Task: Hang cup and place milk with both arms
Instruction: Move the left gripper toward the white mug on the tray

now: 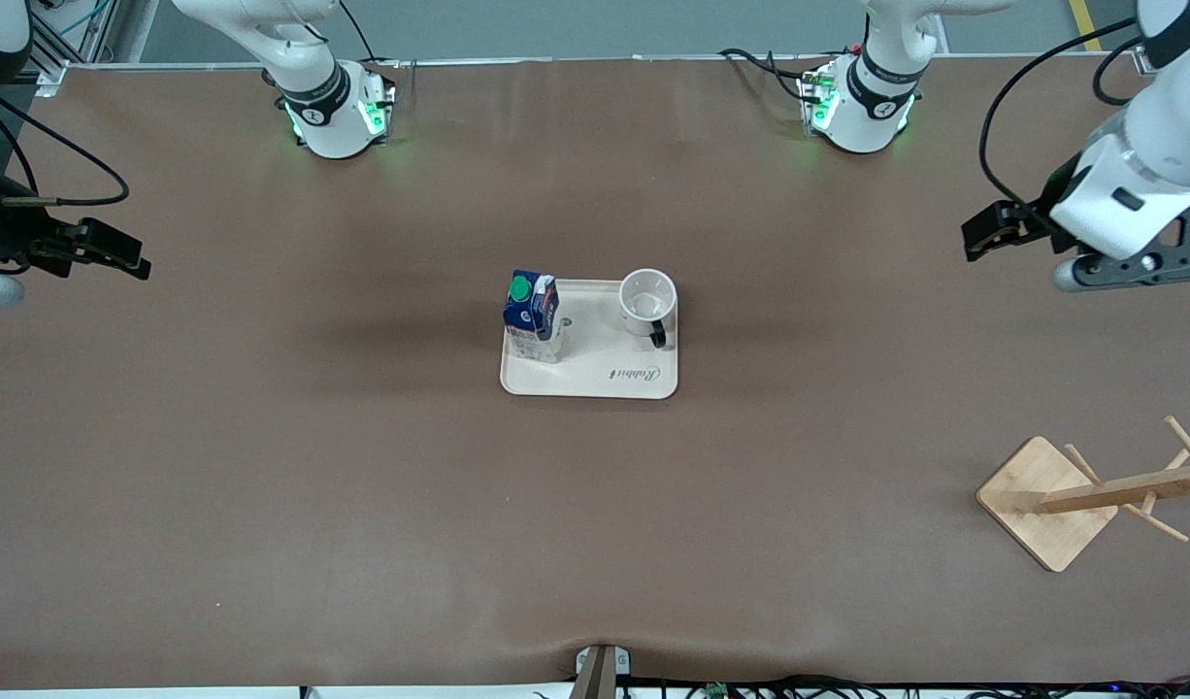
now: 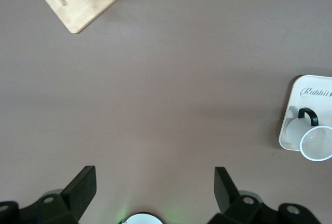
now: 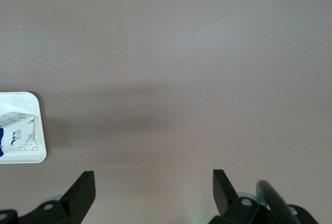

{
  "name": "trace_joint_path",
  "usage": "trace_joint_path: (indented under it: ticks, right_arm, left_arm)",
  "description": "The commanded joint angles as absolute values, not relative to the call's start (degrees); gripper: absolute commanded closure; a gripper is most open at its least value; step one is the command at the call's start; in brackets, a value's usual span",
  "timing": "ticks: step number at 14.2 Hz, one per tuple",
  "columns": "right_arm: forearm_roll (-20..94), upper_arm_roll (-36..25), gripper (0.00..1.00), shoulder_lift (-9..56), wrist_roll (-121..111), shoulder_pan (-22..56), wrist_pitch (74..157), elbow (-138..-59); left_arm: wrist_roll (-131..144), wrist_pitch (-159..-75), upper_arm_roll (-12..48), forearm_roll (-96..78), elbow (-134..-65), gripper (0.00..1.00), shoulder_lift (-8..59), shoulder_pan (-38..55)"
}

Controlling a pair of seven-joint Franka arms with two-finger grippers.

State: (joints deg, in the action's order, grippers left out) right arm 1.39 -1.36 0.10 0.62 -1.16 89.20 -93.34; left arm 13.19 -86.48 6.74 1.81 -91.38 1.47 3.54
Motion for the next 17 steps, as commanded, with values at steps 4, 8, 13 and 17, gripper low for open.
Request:
trace_joint_path:
  ticks: [4, 8, 13, 17]
  right_arm:
    - [1.1, -1.1, 0.00, -1.0, 0.3, -1.6, 89.0, -94.0]
    - [1.1, -1.1, 0.00, -1.0, 0.3, -1.6, 89.0, -93.9]
    - [1.2, -1.1, 0.00, -0.8, 0.4, -1.4, 88.9, -93.0]
    - [1.3, -1.1, 0.00, -0.8, 0.4, -1.4, 88.9, -92.9]
  left_arm:
    - [22.7, -93.9, 12.5, 1.6, -98.6, 0.00, 0.9, 4.5]
    - [27.2, -98.7, 17.8, 1.6, -102.3, 0.00, 2.5, 4.6]
    - [34.2, -104.9, 22.2, 1.6, -105.1, 0.00, 5.3, 4.7]
    - [38.2, -108.2, 23.9, 1.7, -105.5, 0.00, 8.2, 5.7]
